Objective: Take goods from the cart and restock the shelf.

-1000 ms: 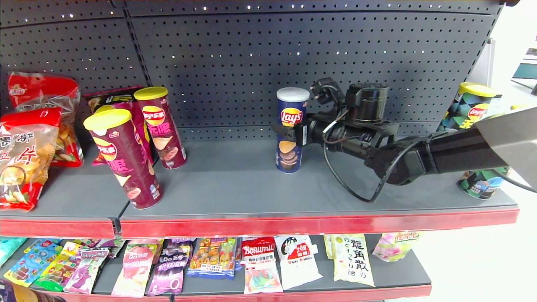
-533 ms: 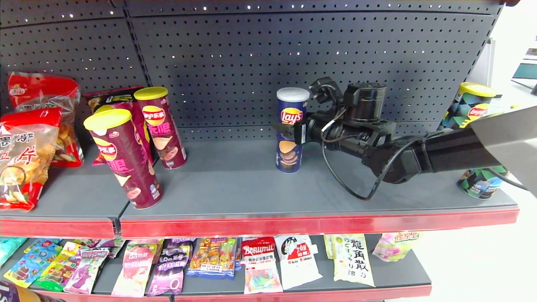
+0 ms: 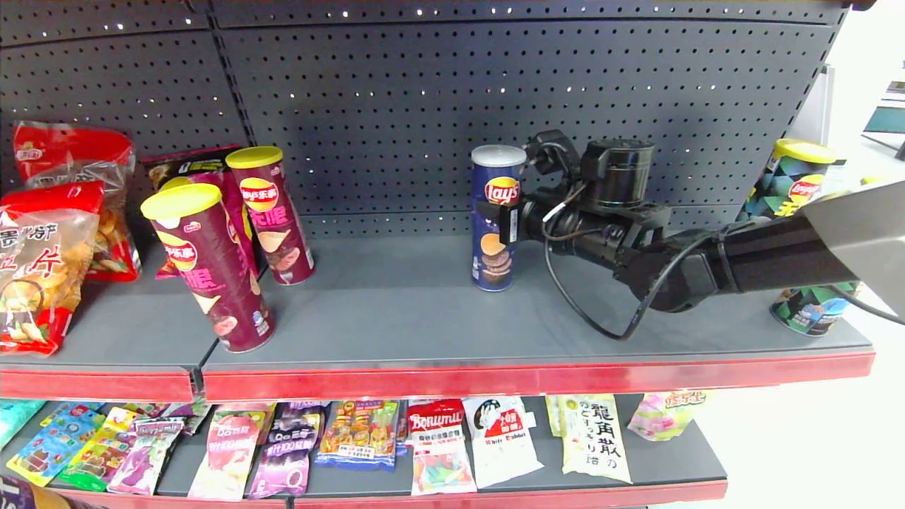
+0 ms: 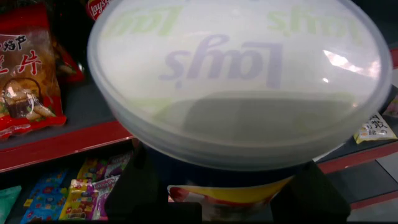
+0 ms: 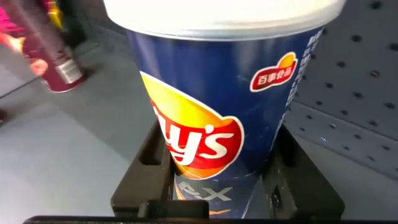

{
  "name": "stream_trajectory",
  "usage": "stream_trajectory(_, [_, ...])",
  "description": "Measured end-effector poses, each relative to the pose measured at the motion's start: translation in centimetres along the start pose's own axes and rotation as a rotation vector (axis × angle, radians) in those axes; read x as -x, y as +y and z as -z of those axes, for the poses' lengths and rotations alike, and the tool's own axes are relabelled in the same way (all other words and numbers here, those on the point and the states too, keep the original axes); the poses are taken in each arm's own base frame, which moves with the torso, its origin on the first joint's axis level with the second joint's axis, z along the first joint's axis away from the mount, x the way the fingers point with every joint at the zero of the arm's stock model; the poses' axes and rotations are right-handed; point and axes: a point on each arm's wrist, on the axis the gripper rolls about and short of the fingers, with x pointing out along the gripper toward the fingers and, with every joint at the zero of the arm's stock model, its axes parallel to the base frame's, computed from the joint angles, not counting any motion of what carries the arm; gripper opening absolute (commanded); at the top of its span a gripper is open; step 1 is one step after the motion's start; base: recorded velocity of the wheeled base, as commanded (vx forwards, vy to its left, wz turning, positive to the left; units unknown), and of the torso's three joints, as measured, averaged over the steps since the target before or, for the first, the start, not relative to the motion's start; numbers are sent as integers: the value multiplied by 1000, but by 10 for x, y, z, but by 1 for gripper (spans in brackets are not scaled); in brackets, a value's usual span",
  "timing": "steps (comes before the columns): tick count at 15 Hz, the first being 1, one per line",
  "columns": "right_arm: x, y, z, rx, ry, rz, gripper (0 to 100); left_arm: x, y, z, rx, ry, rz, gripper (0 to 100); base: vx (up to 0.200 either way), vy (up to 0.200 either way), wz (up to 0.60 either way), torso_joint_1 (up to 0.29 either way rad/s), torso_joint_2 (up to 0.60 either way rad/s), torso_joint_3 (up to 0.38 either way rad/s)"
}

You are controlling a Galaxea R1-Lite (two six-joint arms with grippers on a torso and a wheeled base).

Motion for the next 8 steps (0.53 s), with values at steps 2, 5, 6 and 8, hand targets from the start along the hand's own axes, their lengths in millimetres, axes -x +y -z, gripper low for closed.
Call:
stream_trajectory(2, [7, 3, -7, 1, -13, 49, 0, 0, 0, 2, 0, 4, 0, 0, 0, 0, 0, 0, 0, 0])
stream_trajectory(5, [30, 12, -9, -1, 11, 57, 0, -1, -1, 3, 0, 8, 4, 0, 0, 0, 0, 0, 0, 0])
stream_trajectory(6, [39, 15, -6, -2, 30, 65, 0, -1, -1, 4, 0, 9, 6, 0, 0, 0, 0, 0, 0, 0])
stream_trajectory(8, [57, 20, -3, -17, 28, 86, 0, -1, -1, 4, 0, 11, 7, 0, 0, 0, 0, 0, 0, 0])
